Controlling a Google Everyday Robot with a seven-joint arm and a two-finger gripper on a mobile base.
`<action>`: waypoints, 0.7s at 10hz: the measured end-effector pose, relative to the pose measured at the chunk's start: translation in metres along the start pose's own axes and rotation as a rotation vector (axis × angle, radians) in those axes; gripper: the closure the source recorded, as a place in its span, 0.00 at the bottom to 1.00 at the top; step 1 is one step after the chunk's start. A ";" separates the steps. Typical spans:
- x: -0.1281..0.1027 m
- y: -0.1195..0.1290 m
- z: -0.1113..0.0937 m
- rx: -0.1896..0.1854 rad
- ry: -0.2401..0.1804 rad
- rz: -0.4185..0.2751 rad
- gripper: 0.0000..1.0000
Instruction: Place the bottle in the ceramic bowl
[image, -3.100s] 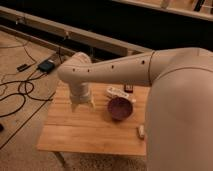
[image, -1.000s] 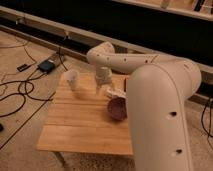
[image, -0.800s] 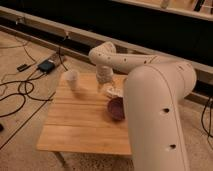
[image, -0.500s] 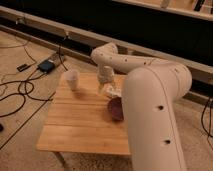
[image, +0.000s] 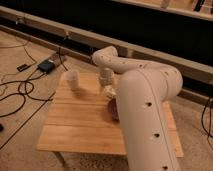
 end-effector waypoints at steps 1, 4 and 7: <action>-0.002 -0.002 0.003 0.009 0.002 -0.004 0.35; -0.003 0.003 0.010 -0.002 0.015 -0.013 0.35; 0.000 0.018 0.007 -0.031 0.010 -0.013 0.35</action>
